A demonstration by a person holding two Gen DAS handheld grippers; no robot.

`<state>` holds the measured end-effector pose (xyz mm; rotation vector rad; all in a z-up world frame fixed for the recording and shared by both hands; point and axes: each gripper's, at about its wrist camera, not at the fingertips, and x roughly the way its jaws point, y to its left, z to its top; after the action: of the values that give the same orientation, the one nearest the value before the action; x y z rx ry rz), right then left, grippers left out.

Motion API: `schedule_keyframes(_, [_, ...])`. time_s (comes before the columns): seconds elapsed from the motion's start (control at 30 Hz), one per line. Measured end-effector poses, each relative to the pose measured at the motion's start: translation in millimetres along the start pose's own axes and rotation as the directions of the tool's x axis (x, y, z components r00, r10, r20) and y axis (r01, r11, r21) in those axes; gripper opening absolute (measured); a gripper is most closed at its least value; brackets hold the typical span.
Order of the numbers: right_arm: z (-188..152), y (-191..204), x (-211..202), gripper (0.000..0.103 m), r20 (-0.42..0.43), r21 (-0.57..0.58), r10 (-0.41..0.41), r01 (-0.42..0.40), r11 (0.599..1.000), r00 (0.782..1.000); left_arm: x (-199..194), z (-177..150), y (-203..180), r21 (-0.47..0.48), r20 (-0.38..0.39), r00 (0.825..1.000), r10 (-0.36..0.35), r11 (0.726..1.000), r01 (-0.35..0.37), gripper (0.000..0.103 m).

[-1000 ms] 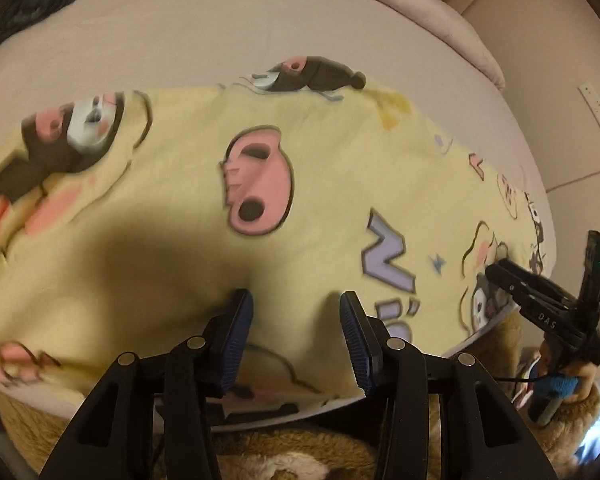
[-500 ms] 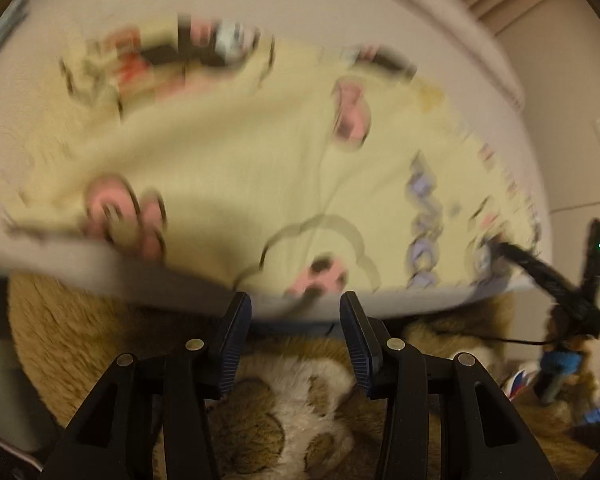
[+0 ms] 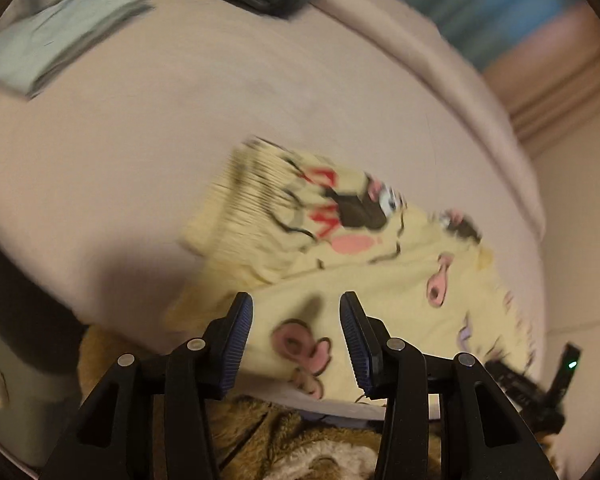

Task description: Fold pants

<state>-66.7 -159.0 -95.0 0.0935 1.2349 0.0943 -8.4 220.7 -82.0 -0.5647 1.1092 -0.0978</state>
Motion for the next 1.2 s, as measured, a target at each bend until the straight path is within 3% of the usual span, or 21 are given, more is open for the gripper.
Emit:
schedule_keyframes(0.1, [18,19,-8,0.060,0.025,-0.030,0.053,-0.052,0.998,0.998,-14,-1,15,-0.038,0.036,0.999,0.034,0.999,-0.033,0.045])
schedule_keyframes(0.23, [53,85,-18,0.060,0.056,-0.177,0.188,-0.175,0.968,0.981,-19,-14,39,-0.093,0.048,0.998,0.043,0.995,-0.039,0.045])
schedule_keyframes(0.37, [85,179,-20,0.059,0.023,-0.336,0.352,-0.325,0.884,0.936,-10,-23,43,-0.123,0.013,1.000,-0.002,0.992,0.003,0.052])
schedule_keyframes(0.5, [101,265,0,0.058,-0.086,-0.396,0.444,-0.440,0.806,0.892,10,-24,45,-0.185,-0.010,0.995,-0.099,0.978,0.096,0.052])
schedule_keyframes(0.57, [102,303,17,0.058,-0.153,-0.403,0.464,-0.484,0.777,0.873,19,-22,47,-0.217,-0.008,0.991,-0.131,0.968,0.127,0.041])
schedule_keyframes(0.6, [98,313,20,0.058,-0.181,-0.408,0.456,-0.489,0.771,0.871,20,-21,48,-0.217,0.002,0.993,-0.118,0.969,0.115,0.025])
schedule_keyframes(0.67, [93,337,37,0.058,-0.225,-0.424,0.415,-0.473,0.772,0.881,20,-20,44,-0.186,0.011,0.995,-0.101,0.977,0.101,0.019])
schedule_keyframes(0.73, [92,355,61,0.058,-0.247,-0.423,0.344,-0.420,0.803,0.906,17,-20,37,-0.158,0.022,0.995,-0.095,0.983,0.097,0.013])
schedule_keyframes(0.8, [91,365,75,0.059,-0.236,-0.436,0.290,-0.368,0.821,0.927,13,-22,30,-0.116,0.037,0.997,-0.068,0.991,0.072,0.010])
schedule_keyframes(0.83, [91,366,76,0.054,-0.214,-0.441,0.286,-0.353,0.825,0.934,11,-22,27,-0.100,0.047,0.997,-0.058,0.993,0.062,0.010])
schedule_keyframes(0.87, [91,367,72,0.048,-0.169,-0.456,0.287,-0.332,0.825,0.943,8,-22,23,-0.087,0.057,0.997,-0.052,0.995,0.057,0.010])
schedule_keyframes(0.9, [91,369,69,0.031,-0.131,-0.479,0.279,-0.308,0.822,0.951,4,-22,18,-0.065,0.069,0.997,-0.042,0.997,0.046,0.009])
schedule_keyframes(0.93, [91,365,64,0.024,-0.110,-0.483,0.285,-0.302,0.822,0.952,1,-22,14,-0.040,0.081,0.996,-0.036,0.998,0.040,0.009])
schedule_keyframes(1.07, [108,333,50,0.022,-0.070,-0.397,0.399,-0.392,0.830,0.914,-14,-16,-4,0.049,0.132,0.990,-0.046,0.998,0.040,0.009])
schedule_keyframes(1.2, [129,321,30,0.022,-0.005,-0.346,0.460,-0.433,0.832,0.888,-14,0,-3,0.061,0.150,0.986,-0.067,0.996,0.059,0.010])
